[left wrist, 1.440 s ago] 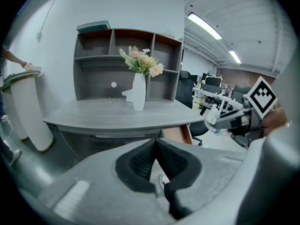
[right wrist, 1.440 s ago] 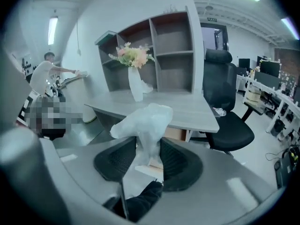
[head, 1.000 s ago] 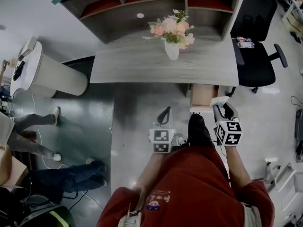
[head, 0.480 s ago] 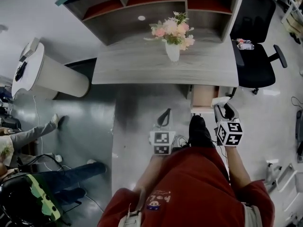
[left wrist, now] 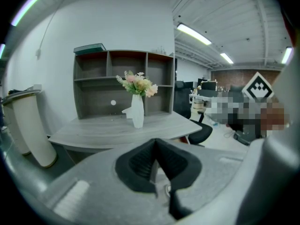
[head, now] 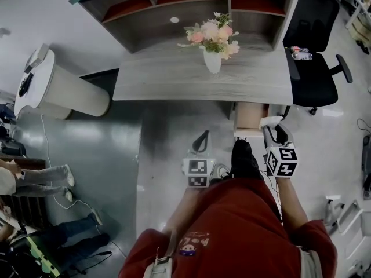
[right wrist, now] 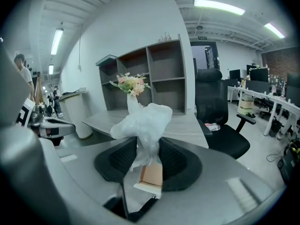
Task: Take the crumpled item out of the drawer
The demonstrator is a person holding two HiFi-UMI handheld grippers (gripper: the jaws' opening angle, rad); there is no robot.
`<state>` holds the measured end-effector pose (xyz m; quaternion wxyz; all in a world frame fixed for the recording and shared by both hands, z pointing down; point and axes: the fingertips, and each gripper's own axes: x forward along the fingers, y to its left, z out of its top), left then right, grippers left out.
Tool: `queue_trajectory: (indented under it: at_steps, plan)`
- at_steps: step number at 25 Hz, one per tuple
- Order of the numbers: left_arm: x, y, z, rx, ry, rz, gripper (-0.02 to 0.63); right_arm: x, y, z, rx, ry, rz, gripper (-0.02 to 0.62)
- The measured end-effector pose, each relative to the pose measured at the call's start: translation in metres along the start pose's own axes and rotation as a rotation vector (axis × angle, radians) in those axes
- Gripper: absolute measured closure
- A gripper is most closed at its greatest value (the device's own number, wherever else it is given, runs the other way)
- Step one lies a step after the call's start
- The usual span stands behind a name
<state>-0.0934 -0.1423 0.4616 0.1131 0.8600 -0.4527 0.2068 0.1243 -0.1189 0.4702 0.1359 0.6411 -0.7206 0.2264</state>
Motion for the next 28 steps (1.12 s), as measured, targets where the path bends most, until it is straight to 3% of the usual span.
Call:
queue_trajectory:
  at_steps: [6, 28]
  plan:
    - [-0.0007, 0.0007, -0.0047, -0.003, 0.005, 0.008, 0.609, -0.0002, -0.0005, -0.0018, -0.019, -0.003, -0.009, 0.482]
    - [-0.0019, -0.0033, -0.0084, -0.011, 0.005, 0.005, 0.609, -0.0018, -0.0004, -0.0047, -0.012, -0.005, -0.009, 0.483]
